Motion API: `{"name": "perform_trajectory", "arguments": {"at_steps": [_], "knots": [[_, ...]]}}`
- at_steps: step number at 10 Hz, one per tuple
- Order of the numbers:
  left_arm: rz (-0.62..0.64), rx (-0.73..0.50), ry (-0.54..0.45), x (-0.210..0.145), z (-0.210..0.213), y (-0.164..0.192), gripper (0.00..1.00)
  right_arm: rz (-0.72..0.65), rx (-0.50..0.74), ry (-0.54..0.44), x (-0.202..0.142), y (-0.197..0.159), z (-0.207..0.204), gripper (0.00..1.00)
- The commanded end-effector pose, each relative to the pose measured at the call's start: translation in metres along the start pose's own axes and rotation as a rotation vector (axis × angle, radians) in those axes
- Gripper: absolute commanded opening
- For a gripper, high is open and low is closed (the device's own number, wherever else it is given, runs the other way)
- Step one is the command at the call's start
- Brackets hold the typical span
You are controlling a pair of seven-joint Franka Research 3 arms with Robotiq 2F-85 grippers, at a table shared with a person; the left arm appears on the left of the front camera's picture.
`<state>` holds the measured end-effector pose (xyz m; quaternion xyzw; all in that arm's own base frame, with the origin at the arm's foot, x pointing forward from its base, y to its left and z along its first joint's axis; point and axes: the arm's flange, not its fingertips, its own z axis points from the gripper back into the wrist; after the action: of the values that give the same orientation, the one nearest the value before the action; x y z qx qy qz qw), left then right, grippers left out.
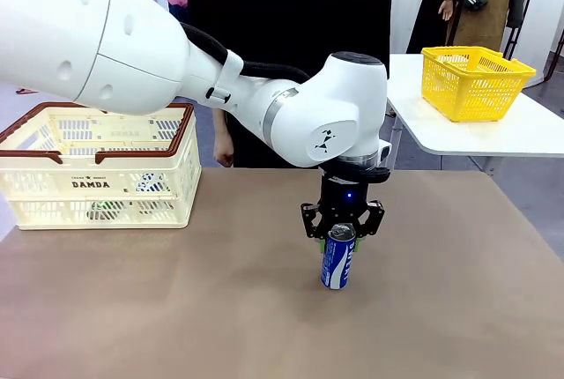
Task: Place the drinks into the Shopping basket.
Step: Pick up one drink and place it into the Shopping basket.
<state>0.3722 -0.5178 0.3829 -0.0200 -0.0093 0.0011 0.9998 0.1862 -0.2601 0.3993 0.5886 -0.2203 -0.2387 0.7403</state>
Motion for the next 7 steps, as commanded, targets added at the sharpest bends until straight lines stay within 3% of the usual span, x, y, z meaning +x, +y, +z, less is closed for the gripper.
{"name": "perform_trajectory", "arguments": {"at_steps": [1,5,7], "knots": [[-0.005,0.038,-0.003,-0.002,-0.012,-0.001,0.0,0.01,0.006,-0.001,0.0,0.002,0.0,1.0],[-0.002,0.026,-0.012,-0.002,0.0,0.004,0.0,0.01,0.006,-0.001,0.0,0.002,0.0,1.0],[-0.023,-0.007,-0.03,-0.01,0.056,0.02,0.0,0.01,0.006,-0.001,0.0,0.002,0.0,1.0]]}}
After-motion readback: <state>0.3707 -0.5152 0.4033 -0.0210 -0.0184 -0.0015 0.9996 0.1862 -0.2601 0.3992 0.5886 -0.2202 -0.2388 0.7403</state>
